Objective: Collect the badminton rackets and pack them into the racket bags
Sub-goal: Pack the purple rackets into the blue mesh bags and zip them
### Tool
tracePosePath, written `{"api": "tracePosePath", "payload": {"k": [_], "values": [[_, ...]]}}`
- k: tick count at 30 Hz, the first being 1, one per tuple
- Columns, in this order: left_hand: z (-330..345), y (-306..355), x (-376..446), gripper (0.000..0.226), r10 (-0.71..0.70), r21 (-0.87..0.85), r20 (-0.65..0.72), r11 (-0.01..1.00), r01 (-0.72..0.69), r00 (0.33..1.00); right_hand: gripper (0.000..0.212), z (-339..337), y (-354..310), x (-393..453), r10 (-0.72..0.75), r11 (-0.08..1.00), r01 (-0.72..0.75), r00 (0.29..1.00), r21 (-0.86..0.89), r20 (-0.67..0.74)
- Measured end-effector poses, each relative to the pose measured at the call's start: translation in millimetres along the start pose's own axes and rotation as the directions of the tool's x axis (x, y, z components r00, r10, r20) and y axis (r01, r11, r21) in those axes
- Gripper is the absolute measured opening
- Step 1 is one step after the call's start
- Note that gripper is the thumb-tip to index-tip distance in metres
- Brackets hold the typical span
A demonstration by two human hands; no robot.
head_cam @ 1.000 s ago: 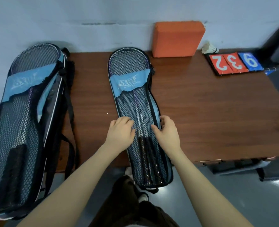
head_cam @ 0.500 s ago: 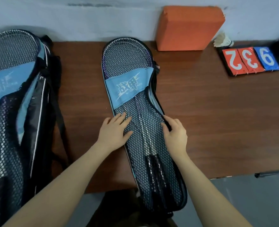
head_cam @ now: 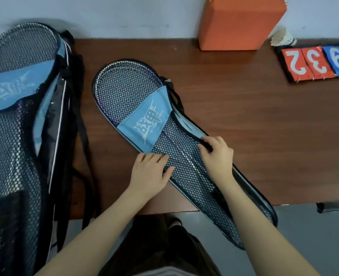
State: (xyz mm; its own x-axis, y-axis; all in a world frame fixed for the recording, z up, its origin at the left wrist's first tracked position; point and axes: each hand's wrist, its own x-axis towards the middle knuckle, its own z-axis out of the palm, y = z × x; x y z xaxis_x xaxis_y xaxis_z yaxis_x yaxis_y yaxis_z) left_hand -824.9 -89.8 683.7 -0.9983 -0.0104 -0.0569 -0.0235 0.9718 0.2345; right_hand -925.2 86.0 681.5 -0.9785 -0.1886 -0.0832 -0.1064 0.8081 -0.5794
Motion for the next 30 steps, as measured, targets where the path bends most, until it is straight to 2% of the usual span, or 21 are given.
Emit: {"api": "tracePosePath", "payload": {"k": [4, 9, 12, 14, 16, 19, 21, 23, 26, 30], "values": [[-12, -19, 19, 0.041, 0.005, -0.058, -0.124, 0.998, -0.013, 0.992, 0.03, 9, -33, 31, -0.013, 1.0, 0.015, 0.996, -0.026, 0.088], [-28, -50, 70, 0.041, -0.082, -0.119, -0.148, 0.991, 0.065, 0.985, 0.034, 22, -81, 83, 0.004, 0.995, 0.024, 0.963, -0.101, 0.271], [-29, -61, 99, 0.039, -0.105, -0.156, -0.16, 0.985, 0.079, 0.982, 0.023, 31, -93, 101, 0.03, 0.983, 0.019, 0.963, -0.18, 0.266], [-28, -65, 117, 0.041, -0.12, -0.186, -0.149, 0.978, 0.091, 0.982, 0.014, 31, -93, 105, 0.011, 0.986, 0.027, 0.975, -0.166, 0.223], [-29, -68, 133, 0.042, -0.145, -0.242, -0.138, 0.964, 0.109, 0.98, 0.011, 29, -92, 105, -0.085, 0.99, 0.104, 0.977, -0.091, 0.195], [-37, -70, 154, 0.042, -0.24, -0.383, -0.125, 0.907, 0.176, 0.963, 0.007, 16, -98, 108, -0.189, 0.975, 0.158, 0.959, 0.155, 0.213], [-46, -70, 169, 0.047, -0.34, -0.507, -0.118, 0.828, 0.238, 0.933, 0.01, 3, -107, 115, -0.216, 0.955, 0.15, 0.942, 0.256, 0.256], [-54, -72, 186, 0.052, -0.425, -0.585, -0.043, 0.744, 0.322, 0.904, 0.013, -6, -115, 122, -0.241, 0.951, 0.16, 0.919, 0.265, 0.311], [-61, -76, 199, 0.045, -0.44, -0.598, 0.038, 0.709, 0.373, 0.897, 0.011, -8, -119, 125, -0.22, 0.947, 0.112, 0.909, 0.302, 0.354], [-66, -79, 190, 0.033, -0.445, -0.718, 0.002, 0.623, 0.311, 0.896, 0.016, -2, -117, 125, -0.163, 0.906, -0.017, 0.908, 0.424, 0.385]]}}
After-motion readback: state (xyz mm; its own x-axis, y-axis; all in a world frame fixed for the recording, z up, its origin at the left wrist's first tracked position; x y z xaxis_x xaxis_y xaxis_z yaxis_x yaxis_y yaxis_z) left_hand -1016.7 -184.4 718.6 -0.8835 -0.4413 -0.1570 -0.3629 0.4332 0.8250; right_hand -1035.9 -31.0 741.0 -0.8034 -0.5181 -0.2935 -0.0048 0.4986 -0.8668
